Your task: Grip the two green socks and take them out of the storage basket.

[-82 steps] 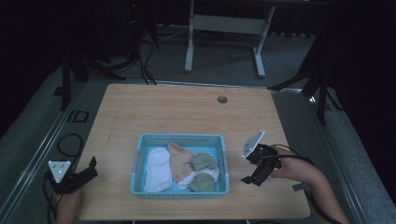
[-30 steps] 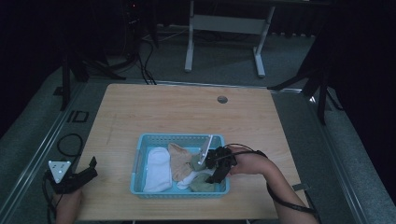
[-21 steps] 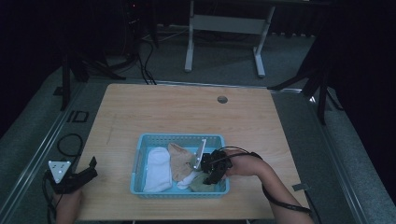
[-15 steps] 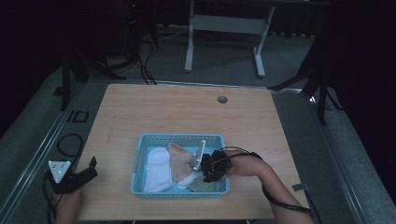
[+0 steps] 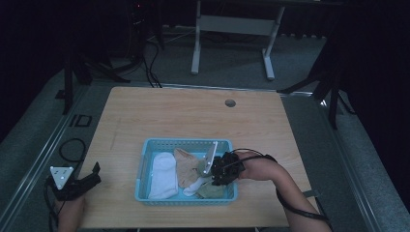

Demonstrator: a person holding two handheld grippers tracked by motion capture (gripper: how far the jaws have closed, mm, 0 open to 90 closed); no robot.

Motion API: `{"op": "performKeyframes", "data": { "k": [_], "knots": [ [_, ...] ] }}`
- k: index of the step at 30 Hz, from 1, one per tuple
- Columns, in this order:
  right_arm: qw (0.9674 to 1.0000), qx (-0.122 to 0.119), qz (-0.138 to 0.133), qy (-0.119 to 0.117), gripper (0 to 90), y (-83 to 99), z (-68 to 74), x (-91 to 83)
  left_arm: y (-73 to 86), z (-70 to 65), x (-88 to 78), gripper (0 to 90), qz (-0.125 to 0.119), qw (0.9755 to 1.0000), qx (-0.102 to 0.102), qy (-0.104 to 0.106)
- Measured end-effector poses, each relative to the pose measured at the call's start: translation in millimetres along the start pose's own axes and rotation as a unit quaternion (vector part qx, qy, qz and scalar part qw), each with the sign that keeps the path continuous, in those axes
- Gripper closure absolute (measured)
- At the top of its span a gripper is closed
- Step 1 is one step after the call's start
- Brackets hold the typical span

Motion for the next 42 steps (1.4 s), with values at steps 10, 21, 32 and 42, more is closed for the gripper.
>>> {"op": "performKeyframes", "data": {
  "k": [10, 21, 32, 42],
  "knots": [
    [0.9996, -0.002, -0.02, 0.021, 81.3, -7.1, -1.6, -28.7, 0.0, 0.1, 0.0, 0.4, 0.001, 1.0, 0.002, 0.0],
    [0.9963, 0.005, -0.059, 0.062, 82.0, -8.3, -7.0, -77.7, 0.0, 0.1, -0.1, 0.4, 0.0, 1.0, 0.003, -0.001],
    [0.9909, 0.054, -0.07, 0.102, 81.8, 26.7, -23.5, -106.7, 0.2, 0.1, 0.0, 0.4, 0.002, 1.0, 0.003, -0.003],
    [0.9854, 0.11, -0.053, 0.119, 81.8, 84.7, -26.8, -115.5, 0.2, 0.2, 0.1, 0.4, 0.002, 1.0, 0.003, -0.003]
  ]
}}
Point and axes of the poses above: each handheld gripper's, and its own axes: x roughly forward along the jaws, y roughly out of its underside, z roughly to its left, the point moved 9 cm from there along x, roughly forward along the jaws, and after that the axes turned 1 degree about x, right-handed, at the moved point
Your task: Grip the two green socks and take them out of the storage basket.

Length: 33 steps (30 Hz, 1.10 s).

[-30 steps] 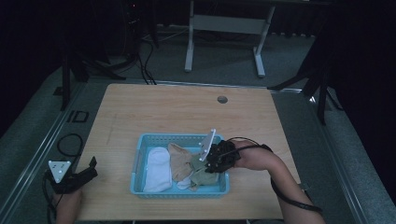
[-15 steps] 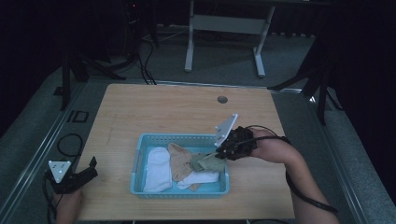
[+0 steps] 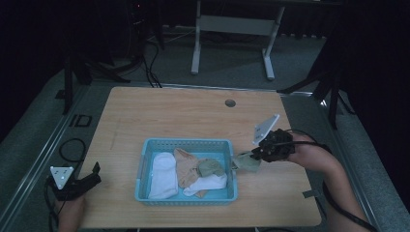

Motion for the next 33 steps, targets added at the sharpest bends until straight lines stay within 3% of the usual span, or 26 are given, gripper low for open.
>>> {"op": "performKeyframes", "data": {
  "k": [7, 17, 23, 31, 33],
  "knots": [
    [0.9992, 0.035, 0.017, -0.006, 81.8, 40.0, -1.0, 7.1, 0.0, 0.0, 0.1, 0.4, 0.0, 1.0, 0.001, 0.0],
    [0.9953, 0.085, 0.025, -0.04, 81.8, 89.8, 8.9, 41.3, -0.1, -0.3, 0.0, 0.4, -0.001, 1.0, 0.001, 0.0],
    [0.9929, 0.096, 0.044, -0.054, 81.7, 106.7, 12.6, 60.0, -0.2, -0.4, 0.0, 0.4, -0.002, 1.0, 0.002, 0.0],
    [0.99, 0.104, 0.069, -0.065, 80.9, 116.3, 10.2, 79.4, -0.2, -0.3, -0.1, 0.4, -0.002, 1.0, 0.001, 0.001],
    [0.9898, 0.105, 0.073, -0.061, 76.6, 117.1, 7.3, 81.7, -0.2, -0.4, -0.1, 0.4, -0.002, 1.0, 0.001, 0.001]
  ]
}}
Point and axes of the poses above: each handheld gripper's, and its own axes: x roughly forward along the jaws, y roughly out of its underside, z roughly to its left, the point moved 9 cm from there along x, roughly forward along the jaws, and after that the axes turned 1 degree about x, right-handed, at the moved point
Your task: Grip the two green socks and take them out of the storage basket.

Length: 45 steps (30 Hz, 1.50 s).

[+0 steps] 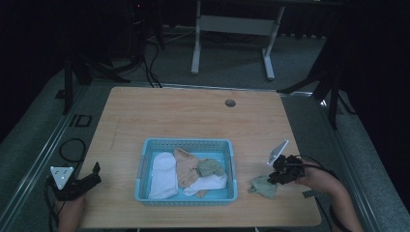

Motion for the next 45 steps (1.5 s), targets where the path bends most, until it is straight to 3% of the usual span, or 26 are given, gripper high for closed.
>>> {"op": "performKeyframes", "data": {
  "k": [4, 7, 14, 27, 45],
  "knots": [
    [1.0, 0.004, -0.001, 0.006, 64.6, -4.8, -4.5, -5.1, 0.1, 0.0, -0.1, 0.4, 0.0, 1.0, 0.001, 0.0],
    [0.9999, 0.001, -0.007, 0.012, 62.4, -12.3, -4.4, -12.9, 0.0, -0.1, 0.0, 0.4, 0.0, 1.0, 0.0, 0.0],
    [0.9996, -0.016, -0.019, 0.016, 60.7, -38.9, 3.3, -28.4, 0.0, 0.0, -0.1, 0.4, -0.001, 1.0, 0.001, 0.0],
    [0.9968, -0.067, -0.038, 0.022, 60.7, -88.1, 17.9, -39.1, -0.1, 0.0, -0.1, 0.4, -0.001, 1.0, 0.0, 0.0],
    [0.9912, -0.126, -0.04, 0.007, 59.4, -139.5, 42.2, -26.5, -0.1, 0.0, -0.2, 0.4, -0.001, 1.0, -0.001, 0.002]
  ]
}}
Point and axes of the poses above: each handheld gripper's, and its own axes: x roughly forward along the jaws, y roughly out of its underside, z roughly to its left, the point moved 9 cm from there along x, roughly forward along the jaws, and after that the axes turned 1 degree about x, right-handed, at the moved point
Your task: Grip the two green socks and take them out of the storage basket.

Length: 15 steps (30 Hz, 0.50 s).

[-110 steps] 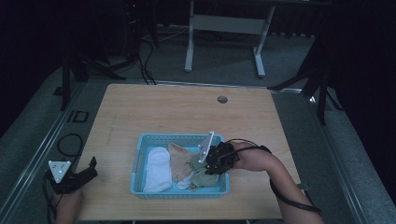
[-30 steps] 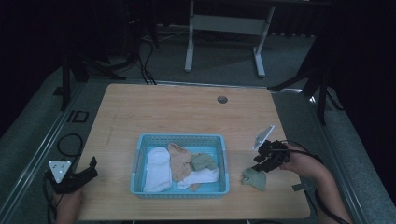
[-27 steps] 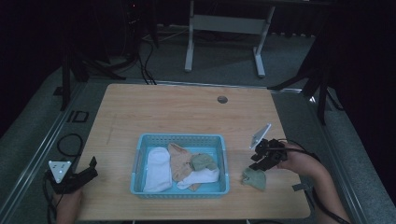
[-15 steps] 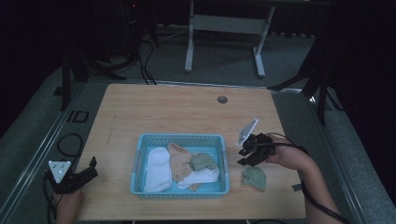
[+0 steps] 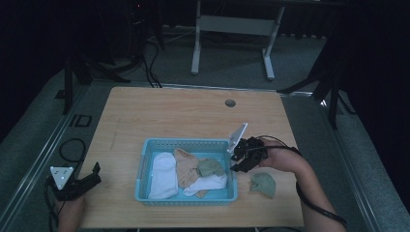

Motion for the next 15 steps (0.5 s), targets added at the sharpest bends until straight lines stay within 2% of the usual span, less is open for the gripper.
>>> {"op": "performKeyframes", "data": {
  "k": [9, 15],
  "knots": [
    [0.9998, -0.018, 0.004, -0.012, 56.7, -18.0, 5.5, 17.5, 0.1, 0.1, 0.0, 0.4, 0.001, 1.0, -0.001, 0.001],
    [0.9993, -0.026, 0.013, -0.021, 56.2, -23.3, 9.6, 31.4, 0.0, 0.0, 0.0, 0.4, 0.0, 1.0, -0.001, 0.001]
  ]
}}
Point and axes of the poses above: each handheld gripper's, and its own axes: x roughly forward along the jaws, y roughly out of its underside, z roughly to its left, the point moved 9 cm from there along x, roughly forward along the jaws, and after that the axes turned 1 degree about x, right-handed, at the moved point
